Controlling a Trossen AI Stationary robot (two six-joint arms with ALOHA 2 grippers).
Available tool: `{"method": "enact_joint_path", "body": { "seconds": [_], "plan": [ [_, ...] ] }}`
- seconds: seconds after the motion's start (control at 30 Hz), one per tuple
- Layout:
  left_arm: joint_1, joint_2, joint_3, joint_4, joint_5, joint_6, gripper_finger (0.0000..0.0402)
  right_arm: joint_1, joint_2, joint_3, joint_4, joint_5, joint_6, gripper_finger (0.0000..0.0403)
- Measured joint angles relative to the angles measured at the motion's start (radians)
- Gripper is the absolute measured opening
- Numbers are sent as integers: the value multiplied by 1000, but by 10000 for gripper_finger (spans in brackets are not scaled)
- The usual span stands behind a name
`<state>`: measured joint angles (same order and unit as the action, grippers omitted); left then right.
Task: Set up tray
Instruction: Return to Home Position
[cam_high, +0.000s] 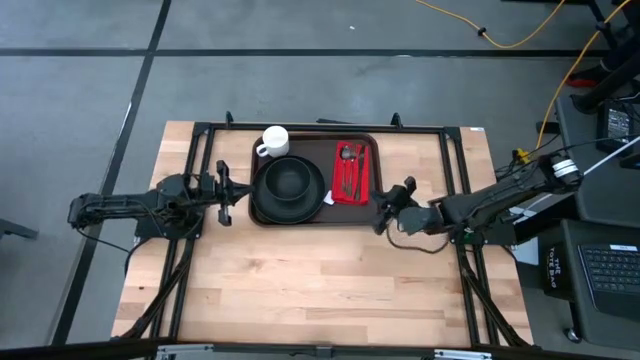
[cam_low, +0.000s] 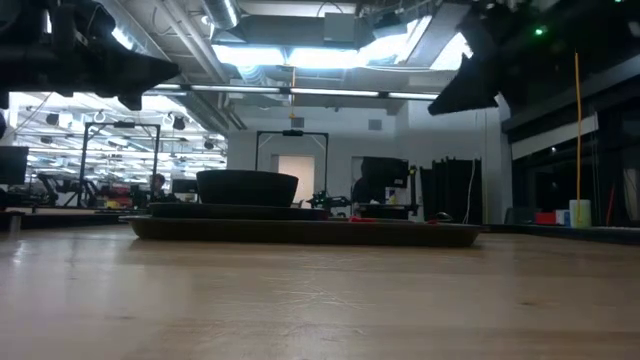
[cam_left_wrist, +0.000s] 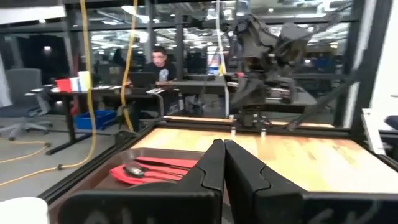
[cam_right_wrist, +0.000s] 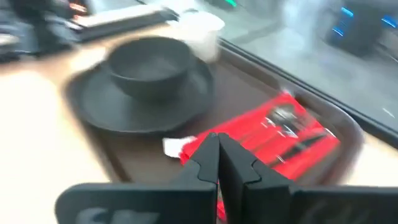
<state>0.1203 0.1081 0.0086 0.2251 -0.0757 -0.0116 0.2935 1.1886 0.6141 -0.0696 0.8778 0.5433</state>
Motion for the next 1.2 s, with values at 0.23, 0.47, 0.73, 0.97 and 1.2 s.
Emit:
{"method": "enact_joint_path", "body": {
  "seconds": [0.23, 0.47, 0.73, 0.97, 1.2],
  "plan": [
    [-1, 0, 0, -57, -8, 14, 2, 0, -191, -171, 347, -214, -392, 4],
    [-1, 1, 0, -50, -9, 58, 3, -1, -448, -294, 345, -304, -473, 4],
    [-1, 0, 0, 52, -12, 78, 3, -1, -716, -429, 350, -457, -504, 4],
    [-1, 1, 0, 15, -150, 40, 3, -1, -835, -481, 328, -592, -605, 4],
    [-1, 1, 0, 9, -355, 62, 3, -1, -890, -510, 318, -673, -629, 14]
  ]
}}
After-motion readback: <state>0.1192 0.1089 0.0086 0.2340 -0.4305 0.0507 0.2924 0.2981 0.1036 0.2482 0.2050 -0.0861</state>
